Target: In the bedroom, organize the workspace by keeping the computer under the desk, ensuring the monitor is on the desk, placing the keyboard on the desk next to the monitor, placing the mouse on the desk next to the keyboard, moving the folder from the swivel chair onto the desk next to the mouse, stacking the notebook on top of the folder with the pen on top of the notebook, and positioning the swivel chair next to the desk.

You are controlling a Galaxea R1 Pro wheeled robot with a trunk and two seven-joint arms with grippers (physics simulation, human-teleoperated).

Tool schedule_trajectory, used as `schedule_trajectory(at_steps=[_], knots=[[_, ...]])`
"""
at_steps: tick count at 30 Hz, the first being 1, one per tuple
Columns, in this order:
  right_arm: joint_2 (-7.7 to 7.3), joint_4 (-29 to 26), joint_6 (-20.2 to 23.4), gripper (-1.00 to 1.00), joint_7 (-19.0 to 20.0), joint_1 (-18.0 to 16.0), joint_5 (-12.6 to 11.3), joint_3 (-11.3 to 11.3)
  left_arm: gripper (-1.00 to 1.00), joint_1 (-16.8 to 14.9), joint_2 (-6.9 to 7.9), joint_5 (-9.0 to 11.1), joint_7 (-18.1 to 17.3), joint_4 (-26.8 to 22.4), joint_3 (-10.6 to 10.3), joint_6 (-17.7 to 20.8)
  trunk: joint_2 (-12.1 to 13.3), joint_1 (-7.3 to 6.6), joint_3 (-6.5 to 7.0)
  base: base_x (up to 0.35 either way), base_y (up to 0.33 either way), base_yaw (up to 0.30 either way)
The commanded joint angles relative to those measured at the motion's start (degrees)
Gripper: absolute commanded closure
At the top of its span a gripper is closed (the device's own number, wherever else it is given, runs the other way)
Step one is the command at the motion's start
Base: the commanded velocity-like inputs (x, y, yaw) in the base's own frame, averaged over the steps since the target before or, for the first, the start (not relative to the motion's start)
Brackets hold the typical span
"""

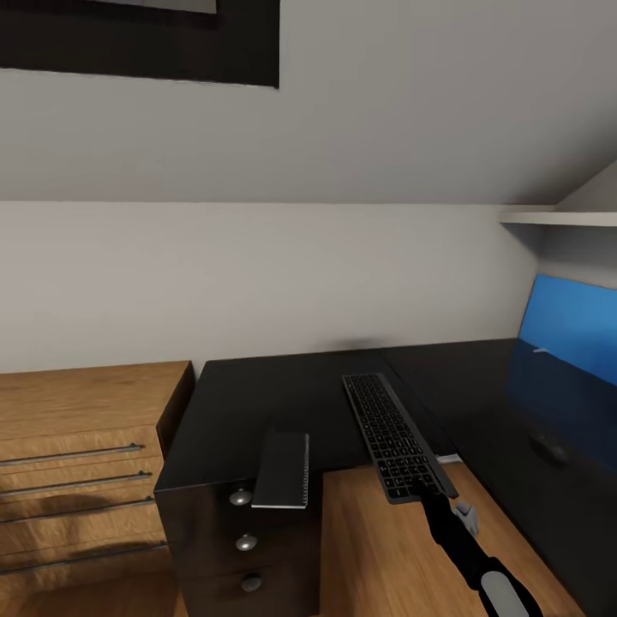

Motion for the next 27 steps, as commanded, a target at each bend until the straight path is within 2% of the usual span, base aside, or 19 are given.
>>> schedule_trajectory(at_steps=[1, 9, 17, 27], knots=[[0.01, 0.0, 0.5, 1.0, 0.1, 0.0, -0.5, -0.1, -1.0, 0.0, -0.03, 0.6, 0.1, -0.1, 0.0, 0.1, 0.4, -0.23, 0.14, 0.0, 0.0, 0.0], [0.01, -0.2, 0.4, 1.0, 0.1, 0.0, -0.5, -0.1, -1.0, 0.0, -0.03, 0.6, 0.1, -0.1, 0.0, 0.1, 3.6, -1.98, 1.57, 0.0, 0.0, 0.0], [-0.06, -4.0, 0.7, 1.0, 0.1, 0.0, -0.4, -0.2, -1.0, 0.0, -0.03, 0.5, 0.1, -0.1, -0.1, 0.1, 6.8, -3.74, 3.01, 0.0, 0.0, 0.0], [-0.16, -4.7, 0.8, 1.0, 1.2, 0.0, -0.4, -0.3, -1.0, 0.0, -0.03, 0.5, 0.1, 0.0, -0.1, 0.1, 10.8, -5.94, 4.8, 0.0, 0.0, 0.0]])
